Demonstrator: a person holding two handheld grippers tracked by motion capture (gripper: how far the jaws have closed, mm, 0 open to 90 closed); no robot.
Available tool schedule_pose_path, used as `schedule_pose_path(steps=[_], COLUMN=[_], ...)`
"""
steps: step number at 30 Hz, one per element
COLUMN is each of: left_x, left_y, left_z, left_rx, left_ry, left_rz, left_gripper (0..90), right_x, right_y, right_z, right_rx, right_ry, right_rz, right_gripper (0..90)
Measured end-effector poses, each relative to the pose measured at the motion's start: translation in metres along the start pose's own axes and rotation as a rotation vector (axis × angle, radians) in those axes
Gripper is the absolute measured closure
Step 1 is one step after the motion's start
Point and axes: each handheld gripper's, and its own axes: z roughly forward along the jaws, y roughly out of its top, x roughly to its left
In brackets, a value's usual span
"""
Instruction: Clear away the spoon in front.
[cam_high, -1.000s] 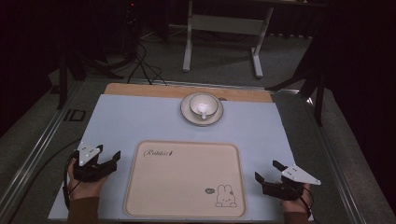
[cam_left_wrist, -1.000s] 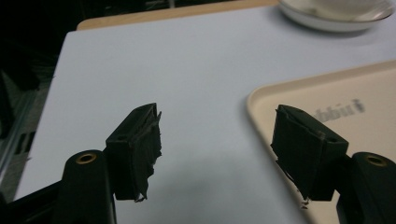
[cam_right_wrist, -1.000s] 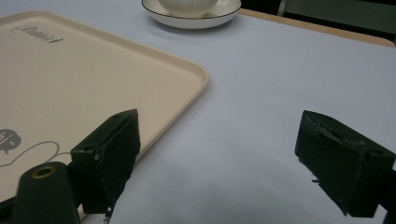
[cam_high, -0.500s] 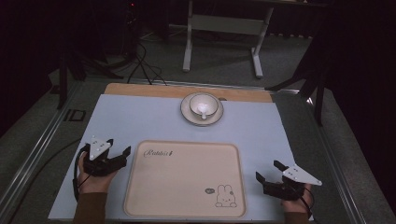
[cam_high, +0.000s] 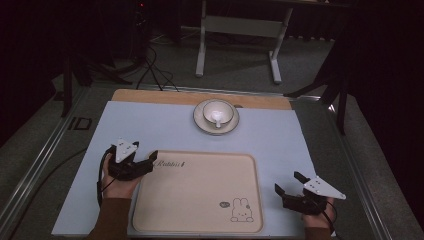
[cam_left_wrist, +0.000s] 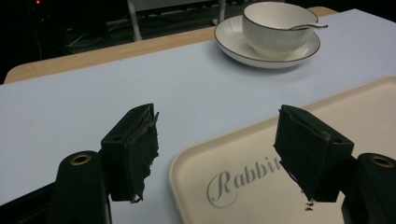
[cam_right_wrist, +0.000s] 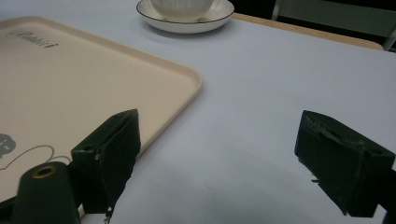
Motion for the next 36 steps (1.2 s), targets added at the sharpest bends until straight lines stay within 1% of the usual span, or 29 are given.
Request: schedule_pose_path(steps=[9,10,11,12,14,15,16,18,22,27,28,29,33,36], left_x=[-0.01,-0.012,-0.012,-0.015,-0.016,-0.019,-0.019,-0.024,-0.027,-0.033,-0.035,-0.035,-0.044,-0.047], left_y=[0.017,0.021,0.021,0.025,0.028,0.032,0.032,0.039,0.045,0.052,0.054,0.054,0.061,0.064], left_z=[0.013,0.016,0.016,0.02,0.022,0.025,0.025,0.03,0.035,0.049,0.054,0.054,0.061,0.066], left_rx=[-0.008,-0.013,-0.013,-0.013,-0.014,-0.016,-0.016,-0.02,-0.022,-0.011,-0.004,-0.004,-0.002,-0.004], left_ry=[-0.019,-0.025,-0.025,-0.028,-0.033,-0.037,-0.037,-0.043,-0.051,-0.06,-0.066,-0.066,-0.086,-0.096], left_rz=[0.017,0.02,0.02,0.027,0.031,0.039,0.039,0.053,0.06,0.067,0.074,0.074,0.089,0.083], left_gripper=[29.4,29.5,29.5,29.5,29.5,29.6,29.5,29.5,29.5,29.1,29.1,28.9,28.9,28.9], right_x=[0.0,0.0,0.0,0.0,0.0,0.0,0.0,0.0,0.0,-0.001,-0.001,-0.001,-0.001,-0.001], right_y=[0.0,0.0,0.0,0.0,0.0,0.0,0.0,0.0,0.0,0.0,0.0,0.0,0.0,0.0], right_z=[0.0,0.0,0.0,0.0,0.0,0.0,0.0,0.0,0.0,0.0,0.0,0.0,0.0,0.0], right_rx=[-0.004,-0.003,-0.003,-0.002,-0.001,-0.001,-0.001,0.0,-0.001,-0.002,-0.002,-0.002,-0.004,-0.004], right_ry=[0.001,0.001,0.001,0.0,0.0,0.002,0.002,0.003,0.002,0.002,0.002,0.002,0.001,0.002], right_rz=[0.001,0.002,0.002,0.0,-0.001,-0.002,-0.002,-0.001,0.0,0.002,0.002,0.002,0.003,0.003], right_gripper=[14.1,14.1,14.1,14.1,14.1,14.1,14.1,14.1,14.1,14.1,14.1,14.1,14.1,14.1])
